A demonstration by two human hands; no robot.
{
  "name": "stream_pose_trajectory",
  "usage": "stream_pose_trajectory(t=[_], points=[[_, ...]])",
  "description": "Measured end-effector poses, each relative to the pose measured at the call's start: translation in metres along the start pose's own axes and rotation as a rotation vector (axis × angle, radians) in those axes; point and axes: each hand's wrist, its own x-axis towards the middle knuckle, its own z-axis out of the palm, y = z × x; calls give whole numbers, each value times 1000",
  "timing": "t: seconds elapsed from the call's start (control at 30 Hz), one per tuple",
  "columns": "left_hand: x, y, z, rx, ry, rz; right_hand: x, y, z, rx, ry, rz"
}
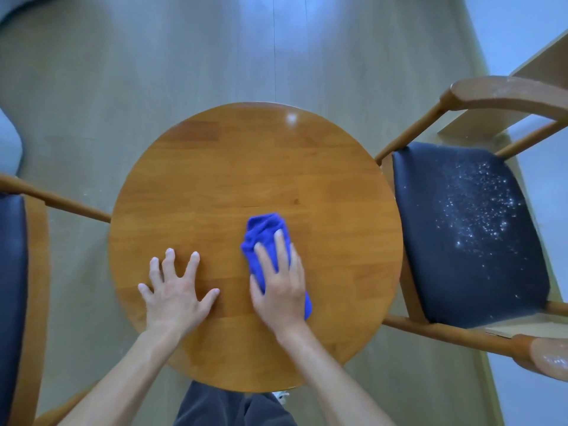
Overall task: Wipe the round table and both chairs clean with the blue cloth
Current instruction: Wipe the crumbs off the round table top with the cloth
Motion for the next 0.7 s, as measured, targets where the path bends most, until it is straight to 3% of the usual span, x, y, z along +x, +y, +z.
stream_pose_trajectory(t=[0.1,0.2,0.3,0.53,0.6,0.7], points=[[11,2,-9,-18,86,29,-43,32,-18,-13,-115,-227],[33,5,-21,-22,91,50,-37,95,-42,-66,-112,-230],[57,12,-31,20,39,63,1,141,-63,-54,-34,35],[76,28,-29,108,-32,104,125,182,-68,24,266,920],[76,26,-27,120,-31,105,160,177,-63,41,260,945],[79,28,-25,125,-39,108,205,143,-41,20,191,691]])
